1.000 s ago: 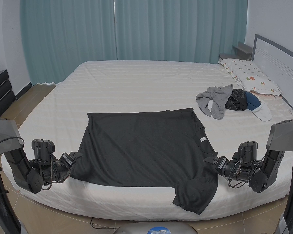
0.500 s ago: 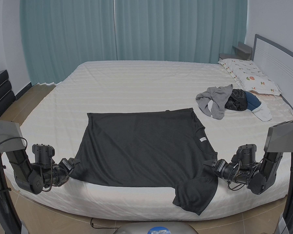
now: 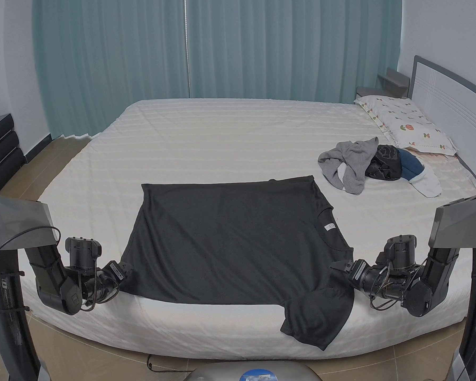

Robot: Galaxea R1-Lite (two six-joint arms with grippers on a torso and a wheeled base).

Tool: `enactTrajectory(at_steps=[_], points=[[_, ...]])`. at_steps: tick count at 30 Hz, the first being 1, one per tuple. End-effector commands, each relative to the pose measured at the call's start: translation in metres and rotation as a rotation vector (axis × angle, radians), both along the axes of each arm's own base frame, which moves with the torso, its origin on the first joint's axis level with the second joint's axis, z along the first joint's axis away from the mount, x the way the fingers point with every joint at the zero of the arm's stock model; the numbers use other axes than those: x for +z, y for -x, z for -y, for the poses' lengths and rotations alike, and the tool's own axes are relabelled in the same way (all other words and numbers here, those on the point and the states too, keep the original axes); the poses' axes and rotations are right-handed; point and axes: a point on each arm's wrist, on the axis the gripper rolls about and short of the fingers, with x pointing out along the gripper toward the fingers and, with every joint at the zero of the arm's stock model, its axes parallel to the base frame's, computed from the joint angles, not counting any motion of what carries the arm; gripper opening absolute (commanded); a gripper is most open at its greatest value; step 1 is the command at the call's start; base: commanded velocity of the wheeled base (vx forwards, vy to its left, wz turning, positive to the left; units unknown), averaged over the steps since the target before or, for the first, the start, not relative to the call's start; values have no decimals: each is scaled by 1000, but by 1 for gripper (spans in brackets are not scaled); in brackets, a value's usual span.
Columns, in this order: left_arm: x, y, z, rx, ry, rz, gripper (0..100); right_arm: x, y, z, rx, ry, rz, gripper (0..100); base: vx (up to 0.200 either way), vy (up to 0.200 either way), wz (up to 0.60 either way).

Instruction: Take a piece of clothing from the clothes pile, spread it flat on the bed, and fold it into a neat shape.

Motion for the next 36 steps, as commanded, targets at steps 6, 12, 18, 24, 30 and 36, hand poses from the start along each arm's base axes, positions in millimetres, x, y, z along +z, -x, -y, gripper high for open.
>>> enactTrajectory(at_steps=[6, 12, 18, 24, 30, 36], points=[[-8, 13, -2, 27, -27, -58, 0, -4, 5, 1, 21, 32, -16, 100, 0, 0, 0], [4, 19, -3, 24, -32, -43, 0, -7, 10, 1, 34, 44, -39, 100, 0, 0, 0], [4, 22, -9, 22, -55, -51, 0, -16, 14, 1, 62, 76, -69, 100, 0, 0, 0], [4, 22, -9, 22, -55, -52, 0, -20, 16, 2, 68, 91, -100, 100, 0, 0, 0], [4, 22, -9, 20, -55, -54, 0, -23, 17, 1, 77, 90, -112, 0, 0, 0, 0], [4, 24, -9, 18, -57, -58, 0, -26, 19, 2, 90, 121, -116, 0, 0, 0, 0]])
